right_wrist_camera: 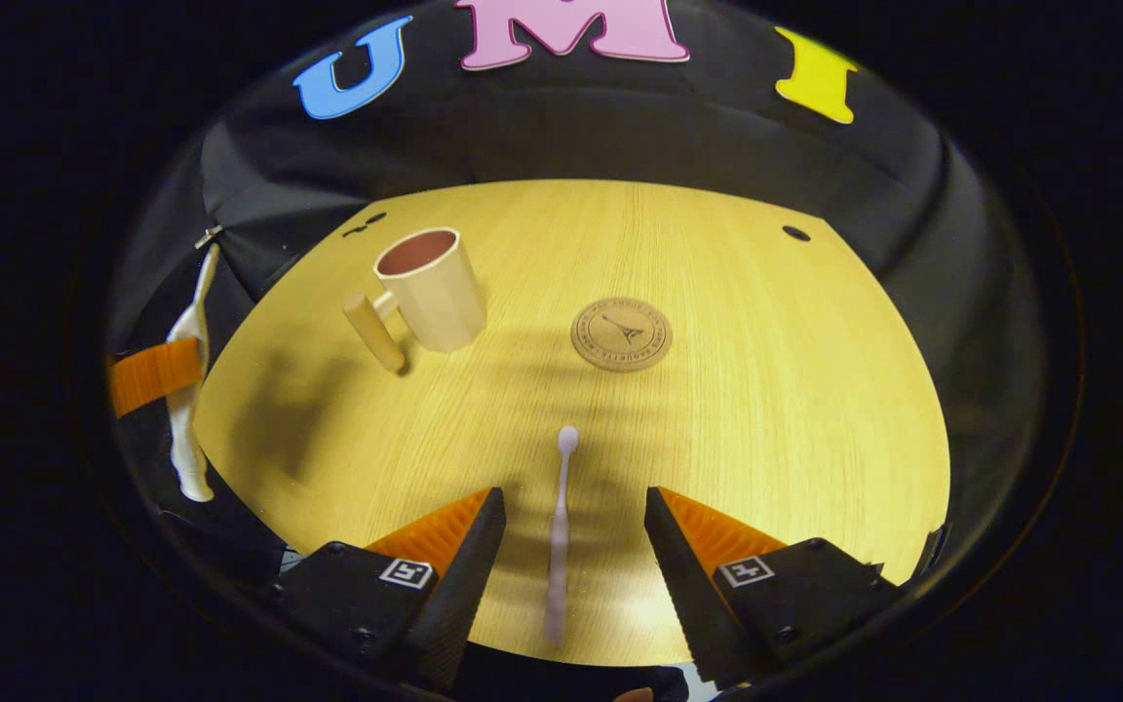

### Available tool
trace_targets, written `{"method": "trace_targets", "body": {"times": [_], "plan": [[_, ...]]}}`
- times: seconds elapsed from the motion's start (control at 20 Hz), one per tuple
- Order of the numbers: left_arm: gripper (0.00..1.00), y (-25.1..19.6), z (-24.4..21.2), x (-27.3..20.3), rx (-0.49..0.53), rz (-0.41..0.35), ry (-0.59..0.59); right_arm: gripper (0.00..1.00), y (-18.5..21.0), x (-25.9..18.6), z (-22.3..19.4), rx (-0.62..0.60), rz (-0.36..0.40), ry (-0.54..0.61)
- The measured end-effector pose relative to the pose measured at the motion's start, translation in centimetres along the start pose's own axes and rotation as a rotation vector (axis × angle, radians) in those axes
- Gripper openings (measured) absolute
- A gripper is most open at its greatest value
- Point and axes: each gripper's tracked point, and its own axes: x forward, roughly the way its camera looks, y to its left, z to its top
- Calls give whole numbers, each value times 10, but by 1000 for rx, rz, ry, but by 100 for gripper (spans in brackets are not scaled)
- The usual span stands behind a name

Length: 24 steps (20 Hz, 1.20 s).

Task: Put the toothbrush and toothpaste on the desktop into the cup, then pick up the cup and place it on the coaster on the desktop.

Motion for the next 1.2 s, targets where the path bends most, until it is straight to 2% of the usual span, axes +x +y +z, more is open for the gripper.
{"method": "trace_targets", "body": {"times": [0.2, 0.25, 0.3, 0.4, 0.5, 0.55, 0.6, 0.65, 0.7, 0.8, 0.85, 0.9, 1.05, 1.1, 1.15, 1.2], "plan": [[23, 2, 2, -5, 1, 8, -2, 79, -2, 19, -13, -39, -29, 70], [23, 3, 1, -4, 1, 10, -1, 71, -1, 25, -17, -48, -32, 92], [23, 4, 1, -4, 1, 11, -3, 67, 0, 29, -20, -54, -33, 112], [23, 4, 4, -5, -2, 14, -10, 65, 4, 34, -24, -62, -30, 134], [23, 5, 8, -6, -6, 16, -18, 56, 8, 38, -23, -59, -19, 140], [23, 5, 10, -7, -7, 17, -23, 57, 8, 36, -23, -61, -18, 143], [23, 5, 12, -8, -7, 17, -27, 45, 7, 36, -23, -64, -20, 146], [23, 4, 14, -7, -6, 17, -32, 23, 7, 36, -24, -58, -24, 148], [23, 3, 17, -4, -5, 16, -34, 27, 6, 36, -25, -59, -24, 153], [23, 0, 24, 1, -5, 15, -46, 11, 6, 35, -24, -40, -23, 160], [23, -1, 28, 2, -7, 14, -57, 0, 6, 35, -25, -44, -15, 164], [23, -1, 35, 3, -13, 13, -71, 9, 6, 35, -24, -46, -6, 165], [22, -9, 61, 8, -46, -14, -134, 5, 10, 34, -21, -22, 48, 139], [23, -12, 72, 10, -56, -30, -160, 0, 10, 31, -17, -11, 63, 115], [22, -15, 83, 11, -67, -45, -191, 5, 12, 27, -11, 2, 89, 81], [22, -19, 97, 13, -77, -63, -222, 5, 14, 22, -2, 19, 115, 43]]}}
